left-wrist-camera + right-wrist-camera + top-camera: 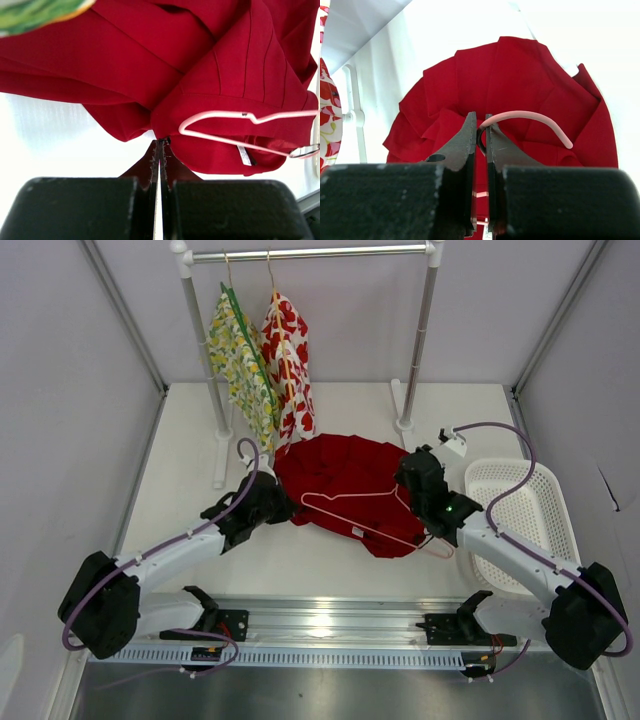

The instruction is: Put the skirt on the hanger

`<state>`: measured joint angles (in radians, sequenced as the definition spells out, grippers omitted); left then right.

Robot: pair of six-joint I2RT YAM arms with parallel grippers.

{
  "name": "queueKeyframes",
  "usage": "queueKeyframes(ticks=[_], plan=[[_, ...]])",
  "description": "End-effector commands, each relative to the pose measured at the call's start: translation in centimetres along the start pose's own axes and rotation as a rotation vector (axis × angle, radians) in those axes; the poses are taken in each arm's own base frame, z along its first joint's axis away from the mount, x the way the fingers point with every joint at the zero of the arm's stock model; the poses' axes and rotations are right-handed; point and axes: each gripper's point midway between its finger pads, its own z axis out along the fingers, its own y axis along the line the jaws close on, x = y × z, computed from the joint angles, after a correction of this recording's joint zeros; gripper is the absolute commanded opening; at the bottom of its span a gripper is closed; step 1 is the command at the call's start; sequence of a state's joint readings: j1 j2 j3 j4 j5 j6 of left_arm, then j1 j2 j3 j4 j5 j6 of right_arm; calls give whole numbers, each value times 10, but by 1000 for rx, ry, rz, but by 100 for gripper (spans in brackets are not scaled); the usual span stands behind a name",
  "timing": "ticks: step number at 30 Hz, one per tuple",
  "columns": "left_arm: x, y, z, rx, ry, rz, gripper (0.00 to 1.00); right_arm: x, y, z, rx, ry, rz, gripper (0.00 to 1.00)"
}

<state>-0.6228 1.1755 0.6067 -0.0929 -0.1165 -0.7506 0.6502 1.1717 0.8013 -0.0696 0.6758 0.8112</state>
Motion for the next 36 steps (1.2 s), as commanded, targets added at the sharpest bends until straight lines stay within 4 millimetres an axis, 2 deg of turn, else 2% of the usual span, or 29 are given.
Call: queueKeyframes(ticks=[1,23,36], plan=[[-25,-14,-1,16,-65,-43,0,-16,-2,-3,8,-68,35,0],[-36,-26,3,40,-79,-40,0,-5,0,-3,-13,-42,8,0],[-40,-25,5,30,-91,-33,0,6,-1,-2,-23,-11,-19,0]])
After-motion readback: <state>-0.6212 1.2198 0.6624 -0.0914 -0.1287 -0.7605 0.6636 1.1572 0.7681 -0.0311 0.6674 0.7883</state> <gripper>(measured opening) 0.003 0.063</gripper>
